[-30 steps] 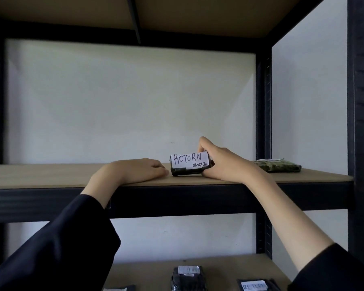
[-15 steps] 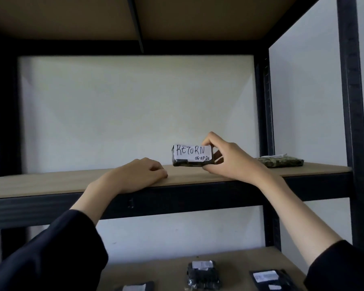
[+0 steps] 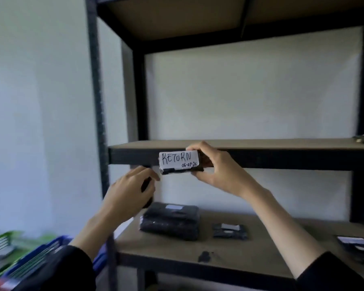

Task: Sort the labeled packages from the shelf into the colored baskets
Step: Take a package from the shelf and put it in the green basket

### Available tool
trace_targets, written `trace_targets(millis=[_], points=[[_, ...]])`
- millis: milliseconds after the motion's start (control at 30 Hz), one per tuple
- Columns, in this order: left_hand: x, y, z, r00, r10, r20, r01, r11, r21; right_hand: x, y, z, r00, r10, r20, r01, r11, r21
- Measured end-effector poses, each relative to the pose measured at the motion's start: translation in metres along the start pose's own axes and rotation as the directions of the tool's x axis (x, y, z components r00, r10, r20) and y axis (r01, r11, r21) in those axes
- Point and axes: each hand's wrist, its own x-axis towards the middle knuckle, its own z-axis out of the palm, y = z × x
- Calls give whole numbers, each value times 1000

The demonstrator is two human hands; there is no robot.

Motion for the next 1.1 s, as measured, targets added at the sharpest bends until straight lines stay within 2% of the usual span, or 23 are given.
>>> trace_targets(millis=[133,267,500,667,833,1100], points=[[-82,-73,-25,981,-172,89,166,984,69,-7,-48,94,996,-14,82,4,993,120],[-160,-143,-51,918,-351,182,337,935,108,-13,-86,186,984,7,180,-54,964,259],[-257,-239,-100,848,-506,159,466,854,231,-4,-135,321,950,21,312,-162,886,434],[-288,-303,-114,827,-542,149,489,825,283,12,-160,398,939,5,345,-193,836,514],[-304,-365,-110,806,-566,173,510,813,282,25,-162,479,937,110,331,-288,779,556],[-338,-458,-93,767,-582,268,515,809,282,23,-162,588,878,243,412,-437,757,485]])
